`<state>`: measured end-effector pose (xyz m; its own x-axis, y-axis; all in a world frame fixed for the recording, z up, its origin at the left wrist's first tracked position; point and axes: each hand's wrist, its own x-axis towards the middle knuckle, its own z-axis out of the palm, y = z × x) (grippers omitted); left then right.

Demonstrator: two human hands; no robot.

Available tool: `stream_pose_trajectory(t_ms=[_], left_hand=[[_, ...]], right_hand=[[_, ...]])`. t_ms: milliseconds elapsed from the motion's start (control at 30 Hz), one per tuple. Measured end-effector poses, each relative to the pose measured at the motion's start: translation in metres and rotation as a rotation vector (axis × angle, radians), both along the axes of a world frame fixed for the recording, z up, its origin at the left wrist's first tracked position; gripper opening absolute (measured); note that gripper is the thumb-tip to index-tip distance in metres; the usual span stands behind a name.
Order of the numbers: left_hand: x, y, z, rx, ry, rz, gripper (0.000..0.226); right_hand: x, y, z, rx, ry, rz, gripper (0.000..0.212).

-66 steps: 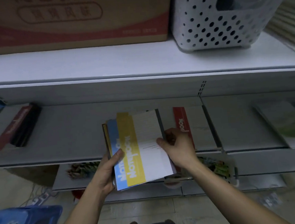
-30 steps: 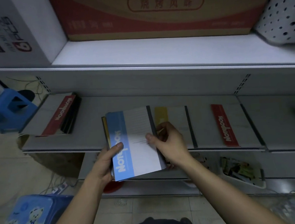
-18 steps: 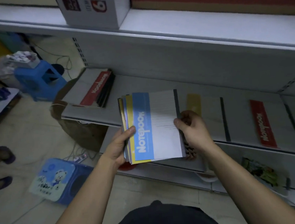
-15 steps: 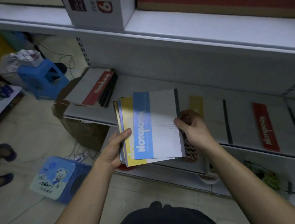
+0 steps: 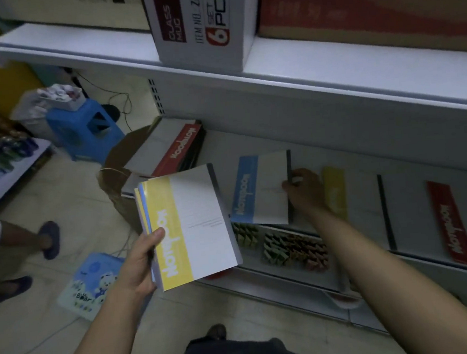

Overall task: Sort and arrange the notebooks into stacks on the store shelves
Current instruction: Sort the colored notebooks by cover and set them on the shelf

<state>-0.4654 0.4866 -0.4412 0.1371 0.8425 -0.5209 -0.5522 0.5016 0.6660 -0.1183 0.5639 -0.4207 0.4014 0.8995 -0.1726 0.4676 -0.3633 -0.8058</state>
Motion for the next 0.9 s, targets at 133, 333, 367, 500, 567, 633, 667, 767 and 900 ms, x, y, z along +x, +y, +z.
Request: stream_pose_trajectory(t_ms=[133, 333, 367, 500, 567, 633, 667, 767, 900], left_hand=[[-0.012, 0.028, 0.008, 0.037, -0.009, -0.098, 0.063], [-0.002, 0.064, 0.020, 0.045, -0.013, -0.239, 0.028], [0.000, 0.068, 0.021, 0.036, -0.015, -0.256, 0.024], [0.019, 0.079, 0.018, 0.032, -0.036, -0.387, 0.025], [0.035, 0.082, 0.014, 0.029, -0.016, -0.464, 0.062], [0.056, 0.081, 0.012, 0.031, -0.001, -0.553, 0.100], [0.067, 0.080, 0.011, 0.032, -0.001, -0.578, 0.106], [0.096, 0.074, 0.007, 0.017, 0.010, -0.614, 0.114], [0.127, 0.065, 0.010, 0.040, 0.031, -0.640, 0.116]], right_hand=[[-0.011, 0.005, -0.009, -0.023, -0.170, -0.059, 0.035], [-0.021, -0.010, -0.004, 0.017, -0.278, -0.127, 0.041], [-0.025, -0.018, 0.000, 0.072, -0.233, -0.150, 0.033], [-0.056, -0.061, 0.028, 0.237, 0.049, -0.165, 0.011], [-0.069, -0.082, 0.039, 0.239, 0.138, -0.071, 0.014], [-0.073, -0.096, 0.044, 0.192, 0.109, -0.071, 0.032], [-0.070, -0.102, 0.045, 0.178, 0.082, -0.114, 0.034], [-0.044, -0.117, 0.047, 0.177, 0.074, -0.181, 0.020], [0.005, -0.134, 0.049, 0.221, 0.111, -0.282, 0.005]])
